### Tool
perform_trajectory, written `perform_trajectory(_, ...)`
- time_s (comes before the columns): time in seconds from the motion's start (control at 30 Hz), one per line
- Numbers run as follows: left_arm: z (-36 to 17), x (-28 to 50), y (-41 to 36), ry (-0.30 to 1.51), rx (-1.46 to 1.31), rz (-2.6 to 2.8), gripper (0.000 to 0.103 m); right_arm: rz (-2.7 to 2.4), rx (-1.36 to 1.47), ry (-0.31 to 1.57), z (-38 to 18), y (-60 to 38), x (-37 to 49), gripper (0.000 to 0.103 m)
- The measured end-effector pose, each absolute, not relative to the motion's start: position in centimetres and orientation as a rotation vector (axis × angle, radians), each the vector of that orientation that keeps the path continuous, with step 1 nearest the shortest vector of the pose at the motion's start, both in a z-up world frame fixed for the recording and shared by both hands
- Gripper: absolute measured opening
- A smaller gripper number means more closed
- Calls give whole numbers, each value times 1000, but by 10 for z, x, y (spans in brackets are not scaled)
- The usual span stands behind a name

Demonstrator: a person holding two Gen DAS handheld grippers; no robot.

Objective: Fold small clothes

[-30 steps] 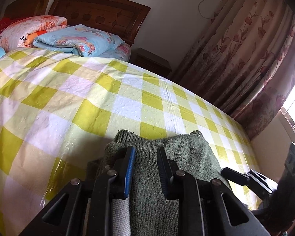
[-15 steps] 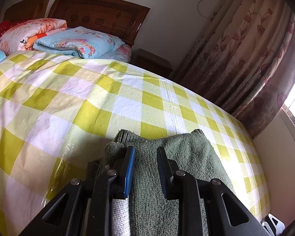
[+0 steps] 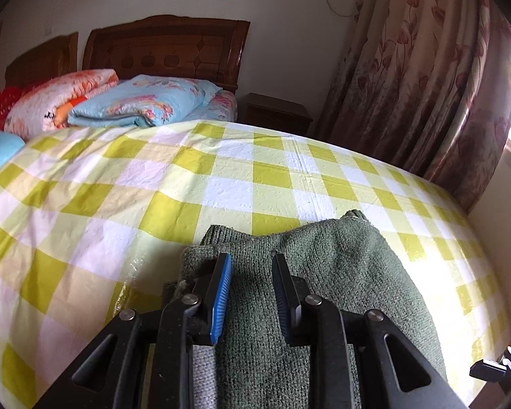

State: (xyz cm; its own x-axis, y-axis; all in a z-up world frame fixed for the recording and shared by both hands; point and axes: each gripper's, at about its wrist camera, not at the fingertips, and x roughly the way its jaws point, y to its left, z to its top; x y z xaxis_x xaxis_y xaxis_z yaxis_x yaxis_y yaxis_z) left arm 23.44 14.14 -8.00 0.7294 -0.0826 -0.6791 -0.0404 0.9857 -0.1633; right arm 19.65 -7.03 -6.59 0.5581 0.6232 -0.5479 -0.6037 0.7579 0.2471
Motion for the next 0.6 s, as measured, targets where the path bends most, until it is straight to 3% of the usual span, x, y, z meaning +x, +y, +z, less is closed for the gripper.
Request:
perform_trajectory(0.33, -74, 221, 139, 752, -121, -5, 28, 755, 13, 772, -90, -68, 200, 103)
perform_trajectory(0.6, -53, 154, 162, 740, -176, -31, 29, 727, 48, 762, -85, -81, 201, 103)
